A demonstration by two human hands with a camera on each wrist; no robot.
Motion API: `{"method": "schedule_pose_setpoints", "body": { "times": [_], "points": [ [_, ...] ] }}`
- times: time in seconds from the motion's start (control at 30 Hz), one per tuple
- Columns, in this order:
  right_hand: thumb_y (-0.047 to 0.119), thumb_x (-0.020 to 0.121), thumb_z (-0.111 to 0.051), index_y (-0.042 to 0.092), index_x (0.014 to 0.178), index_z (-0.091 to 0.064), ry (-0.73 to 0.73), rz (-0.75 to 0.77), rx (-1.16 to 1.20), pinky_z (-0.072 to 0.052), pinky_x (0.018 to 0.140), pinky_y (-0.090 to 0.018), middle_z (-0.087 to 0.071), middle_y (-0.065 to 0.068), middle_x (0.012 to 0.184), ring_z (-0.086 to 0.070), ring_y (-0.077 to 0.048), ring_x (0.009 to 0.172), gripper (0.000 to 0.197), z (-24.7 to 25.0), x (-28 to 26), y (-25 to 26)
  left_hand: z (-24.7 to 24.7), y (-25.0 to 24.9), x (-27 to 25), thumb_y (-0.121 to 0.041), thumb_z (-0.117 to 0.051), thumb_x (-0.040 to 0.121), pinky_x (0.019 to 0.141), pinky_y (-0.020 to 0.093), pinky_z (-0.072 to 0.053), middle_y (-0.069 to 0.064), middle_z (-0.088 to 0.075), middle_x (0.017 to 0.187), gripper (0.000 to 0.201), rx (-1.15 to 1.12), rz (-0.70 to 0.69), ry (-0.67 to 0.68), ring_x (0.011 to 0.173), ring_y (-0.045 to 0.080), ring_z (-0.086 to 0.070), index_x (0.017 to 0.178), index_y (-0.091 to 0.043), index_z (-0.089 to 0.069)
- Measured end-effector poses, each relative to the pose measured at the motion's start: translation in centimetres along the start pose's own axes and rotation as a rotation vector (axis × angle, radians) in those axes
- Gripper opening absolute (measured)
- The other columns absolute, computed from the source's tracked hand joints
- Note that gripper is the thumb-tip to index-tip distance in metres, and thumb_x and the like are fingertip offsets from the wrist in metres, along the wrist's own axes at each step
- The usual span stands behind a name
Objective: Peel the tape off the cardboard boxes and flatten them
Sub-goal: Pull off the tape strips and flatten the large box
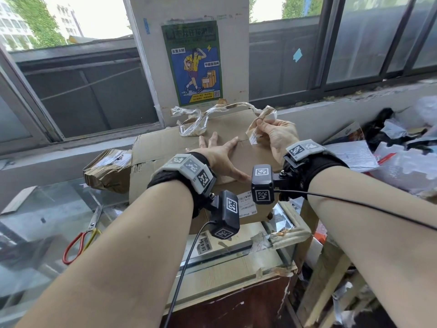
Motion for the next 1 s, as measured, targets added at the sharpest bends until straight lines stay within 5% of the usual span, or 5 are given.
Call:
{"method": "schedule_pose_setpoints", "body": {
  "times": [0.2,0.33,0.5,0.63,1.0],
  "points": [
    [-0.001,0.087,-0.057,0.011,0.069,-0.061,0.052,0.007,-0.119,-0.047,0.061,-0.025,-0.061,-0.003,0.061,-0.056,-0.016,0.057,0.022,-0.2,0.2,0.4,0.2,-0.1,-0.1,-0.071,-0.072,0.060,0.114,0.065,-0.004,0.002,0.022,0.159,0.119,0.013,-0.003,0.015,0.144,0.035,0.023,0.148,-0.052,0.005],
    [0.021,0.073,-0.054,0.014,0.064,-0.059,0.095,-0.007,-0.247,-0.042,0.066,-0.031,-0.059,-0.003,0.062,-0.053,-0.021,0.068,0.012,-0.3,-0.1,1.3,0.3,-0.1,-0.2,-0.072,-0.073,0.057,0.114,0.065,-0.003,0.002,0.022,0.159,0.121,0.006,-0.007,0.012,0.144,0.034,0.023,0.148,-0.052,0.004],
    [0.041,0.056,-0.064,0.019,0.071,-0.061,0.260,0.131,-0.687,-0.051,0.083,-0.037,-0.059,-0.001,0.108,-0.059,-0.016,0.089,0.027,-0.5,-0.3,1.0,0.4,-0.1,-0.1,-0.075,-0.073,0.055,0.114,0.065,-0.005,0.002,0.021,0.160,0.123,0.031,-0.006,0.006,0.145,0.034,0.020,0.147,-0.052,0.005],
    [0.046,0.058,-0.083,0.014,0.114,-0.063,0.288,0.154,-0.931,-0.039,0.107,-0.042,-0.024,-0.004,0.148,-0.047,-0.024,0.124,0.068,-0.6,0.4,0.3,0.5,-0.2,-0.2,-0.074,-0.073,0.056,0.114,0.065,-0.007,0.003,0.020,0.160,0.123,0.049,0.001,0.006,0.146,0.033,0.020,0.148,-0.052,0.006],
    [0.027,0.078,-0.077,0.014,0.058,-0.052,0.079,0.260,-0.917,-0.044,0.084,-0.028,-0.056,-0.007,0.108,-0.056,-0.020,0.095,0.034,-0.9,-0.2,0.4,0.6,-0.5,-0.2,-0.071,-0.075,0.059,0.117,0.059,-0.005,0.007,0.018,0.160,0.122,0.056,-0.002,0.011,0.146,0.036,0.017,0.150,-0.048,0.003]
  ]
}}
Point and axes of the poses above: each hand's wrist, its own x-axis towards the middle knuckle, its own z-axis out of the back of the hand, y = z × x, the point moved 2 cm from there along x, towards the middle knuckle
